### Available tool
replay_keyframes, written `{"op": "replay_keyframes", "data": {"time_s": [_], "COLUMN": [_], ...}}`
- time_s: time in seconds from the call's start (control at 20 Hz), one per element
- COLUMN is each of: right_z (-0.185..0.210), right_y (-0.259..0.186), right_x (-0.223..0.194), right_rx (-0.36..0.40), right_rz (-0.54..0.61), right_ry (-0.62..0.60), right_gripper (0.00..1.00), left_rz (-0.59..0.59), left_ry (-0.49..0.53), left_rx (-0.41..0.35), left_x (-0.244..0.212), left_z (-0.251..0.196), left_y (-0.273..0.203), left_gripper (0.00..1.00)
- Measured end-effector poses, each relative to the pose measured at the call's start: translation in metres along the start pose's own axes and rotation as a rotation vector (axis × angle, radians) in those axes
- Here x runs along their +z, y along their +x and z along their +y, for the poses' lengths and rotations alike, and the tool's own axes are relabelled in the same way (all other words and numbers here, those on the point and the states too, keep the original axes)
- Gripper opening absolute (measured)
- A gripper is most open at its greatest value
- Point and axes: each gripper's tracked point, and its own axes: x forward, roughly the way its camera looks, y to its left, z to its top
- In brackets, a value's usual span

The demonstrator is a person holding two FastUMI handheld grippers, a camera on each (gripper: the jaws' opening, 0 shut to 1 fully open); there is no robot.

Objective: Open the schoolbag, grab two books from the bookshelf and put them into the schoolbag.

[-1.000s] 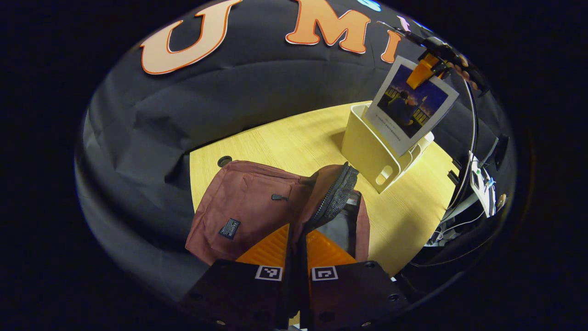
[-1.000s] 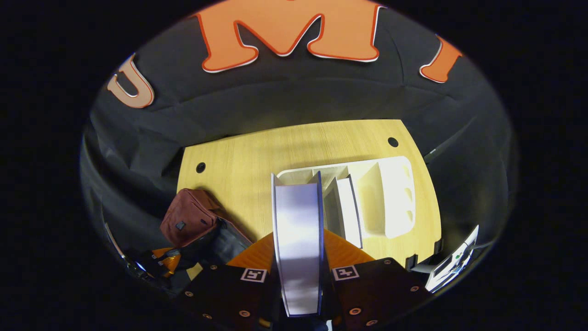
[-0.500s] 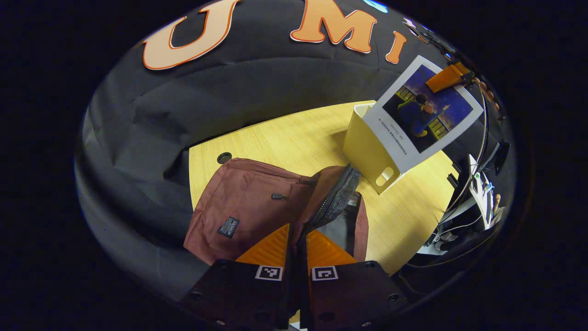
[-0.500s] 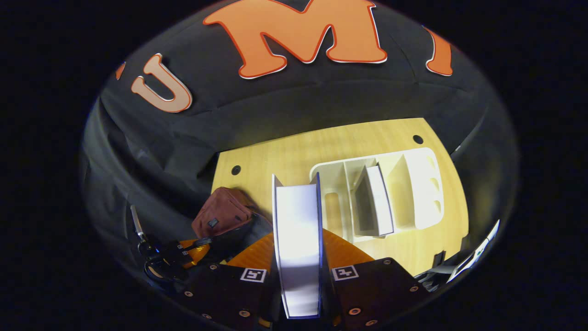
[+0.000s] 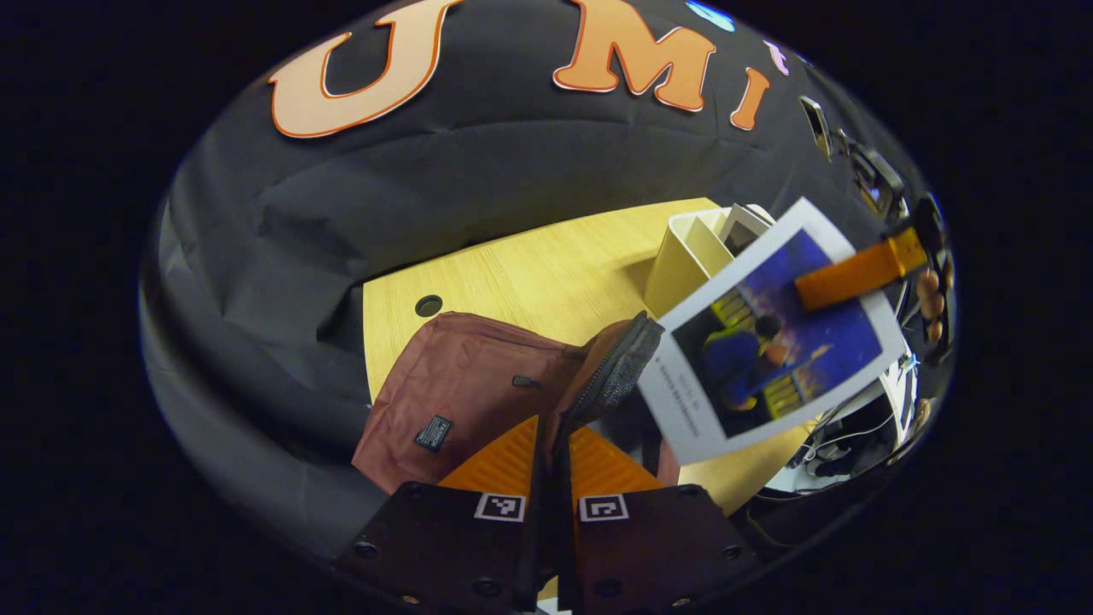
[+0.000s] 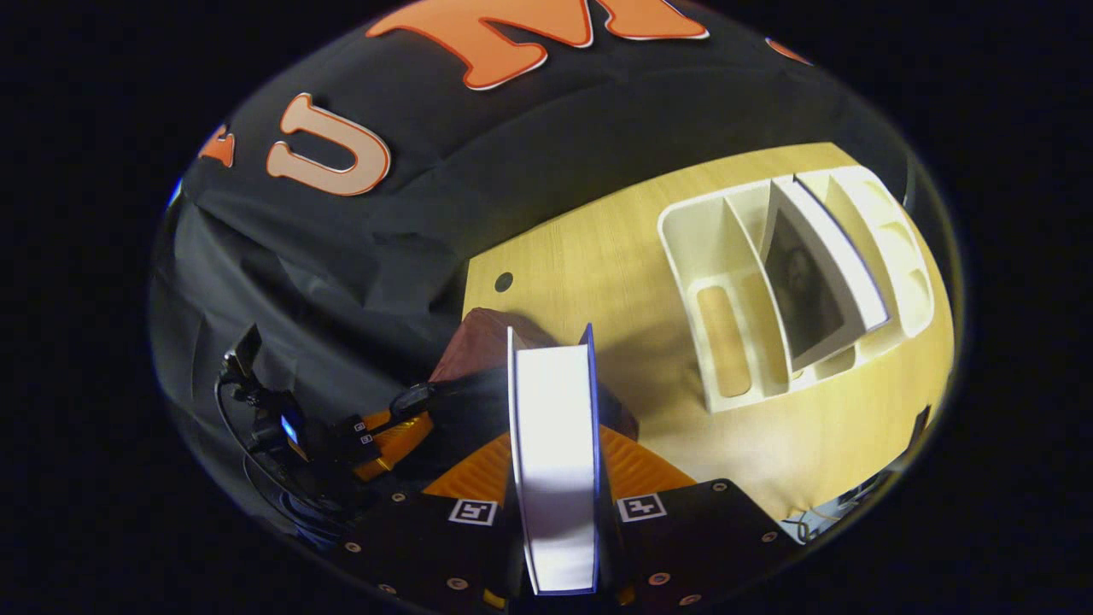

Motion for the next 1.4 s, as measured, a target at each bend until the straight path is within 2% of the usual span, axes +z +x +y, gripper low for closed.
{"op": "replay_keyframes", "data": {"time_s": [0.2,0.45,0.5,0.55,0.8,0.85,0.9,1.1,1.25,1.35,1.4], "right_z": [0.014,0.016,0.017,0.017,0.023,0.023,0.028,0.047,0.054,0.047,0.04], "right_y": [0.037,0.056,0.06,0.065,0.09,0.099,0.11,0.134,0.143,0.14,0.128], "right_x": [-0.022,-0.037,-0.041,-0.044,-0.054,-0.056,-0.057,-0.068,-0.07,-0.06,-0.056], "right_rx": [0.079,0.18,0.192,0.194,0.23,0.235,0.249,0.288,0.286,0.236,0.209], "right_rz": [-0.026,-0.088,-0.097,-0.1,-0.142,-0.146,-0.147,-0.169,-0.161,-0.194,-0.221], "right_ry": [0.104,0.216,0.227,0.233,0.294,0.305,0.314,0.335,0.354,0.317,0.282], "right_gripper": [0.36,0.36,0.36,0.36,0.35,0.36,0.36,0.36,0.36,0.4,0.52], "left_rz": [-0.006,-0.047,-0.046,-0.037,-0.043,-0.041,-0.038,-0.035,-0.038,-0.035,-0.041], "left_ry": [-0.001,-0.009,-0.01,-0.012,0.061,0.069,0.073,0.067,0.055,0.041,0.035], "left_rx": [0.0,-0.018,-0.026,-0.025,-0.045,-0.048,-0.054,-0.074,-0.051,-0.044,-0.044], "left_x": [0.003,0.012,0.013,0.009,0.01,0.011,0.009,0.008,0.008,0.008,0.007], "left_z": [-0.007,-0.021,-0.024,-0.027,-0.049,-0.052,-0.056,-0.066,-0.058,-0.056,-0.054], "left_y": [-0.002,-0.008,-0.007,-0.005,-0.01,-0.01,-0.01,-0.012,-0.013,-0.011,-0.01], "left_gripper": [0.08,0.09,0.11,0.05,0.04,0.09,0.04,0.04,0.03,0.04,0.04]}}
